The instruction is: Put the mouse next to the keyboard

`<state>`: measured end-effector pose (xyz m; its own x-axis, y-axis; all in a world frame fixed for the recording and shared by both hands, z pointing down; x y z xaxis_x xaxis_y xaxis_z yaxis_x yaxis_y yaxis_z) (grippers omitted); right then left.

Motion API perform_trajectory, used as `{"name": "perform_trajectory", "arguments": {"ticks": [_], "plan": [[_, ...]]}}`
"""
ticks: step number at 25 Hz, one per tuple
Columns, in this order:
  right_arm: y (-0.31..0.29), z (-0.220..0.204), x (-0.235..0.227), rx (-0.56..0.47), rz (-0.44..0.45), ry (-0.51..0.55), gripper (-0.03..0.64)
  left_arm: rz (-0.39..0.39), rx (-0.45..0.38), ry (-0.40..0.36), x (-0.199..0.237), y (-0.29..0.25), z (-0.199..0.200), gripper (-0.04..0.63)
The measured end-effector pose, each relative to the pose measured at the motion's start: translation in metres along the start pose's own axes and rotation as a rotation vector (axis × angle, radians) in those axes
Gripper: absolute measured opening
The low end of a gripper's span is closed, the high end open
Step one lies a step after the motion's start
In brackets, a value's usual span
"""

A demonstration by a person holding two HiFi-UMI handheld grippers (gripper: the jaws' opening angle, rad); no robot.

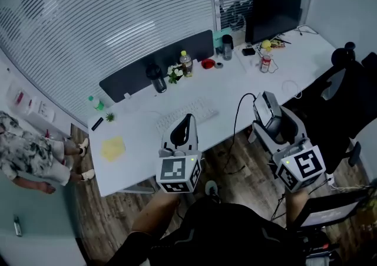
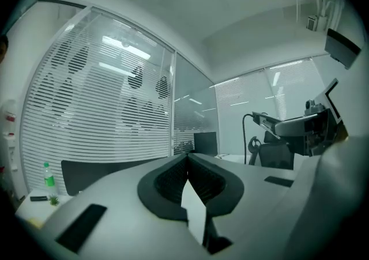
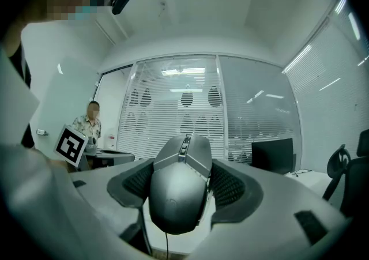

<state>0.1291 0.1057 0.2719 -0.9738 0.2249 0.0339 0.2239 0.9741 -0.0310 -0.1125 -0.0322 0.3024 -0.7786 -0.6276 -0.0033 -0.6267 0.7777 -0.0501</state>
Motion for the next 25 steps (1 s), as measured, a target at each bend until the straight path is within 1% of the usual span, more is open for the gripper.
{"name": "perform_trajectory", "arguments": {"ticks": [5,9,12,16,20,23,25], "plan": [[-0.050,-0.002,-0.024,0.013,-0.003,-0.008,0.296,-0.005,-0.001,-0.009,0.024,-0.046,0.001,0.029],[-0.093,-0.002,-0.040,0.041,-0.001,0.003,0.296,-0.008,0.007,0.012,0.050,-0.082,-0.002,0.029],[-0.116,-0.003,-0.047,0.041,0.008,0.015,0.296,-0.002,0.015,0.013,0.063,-0.102,-0.005,0.029],[-0.125,-0.014,-0.056,0.030,0.033,0.033,0.296,0.009,0.011,0.008,0.058,-0.111,-0.016,0.029],[-0.135,-0.019,-0.075,0.005,0.065,0.034,0.296,0.040,0.004,0.004,0.054,-0.124,-0.020,0.029],[-0.156,-0.014,-0.098,0.012,0.102,0.026,0.296,0.076,0.013,0.009,0.055,-0.142,-0.014,0.029],[-0.172,-0.008,-0.116,0.019,0.140,0.023,0.296,0.117,0.020,0.019,0.054,-0.155,-0.007,0.029]]}}
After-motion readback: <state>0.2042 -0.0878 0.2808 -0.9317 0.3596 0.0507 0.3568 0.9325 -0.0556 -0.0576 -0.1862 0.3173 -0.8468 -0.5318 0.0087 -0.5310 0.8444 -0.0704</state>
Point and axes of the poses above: the fingertips, and each gripper's own axes: y backward along the fingers, x to its left, z out of its top, the point moved 10 cm from there along y, backward along the fingers, and after that the axes turned 7 degrees about z, right-handed, at the moved point
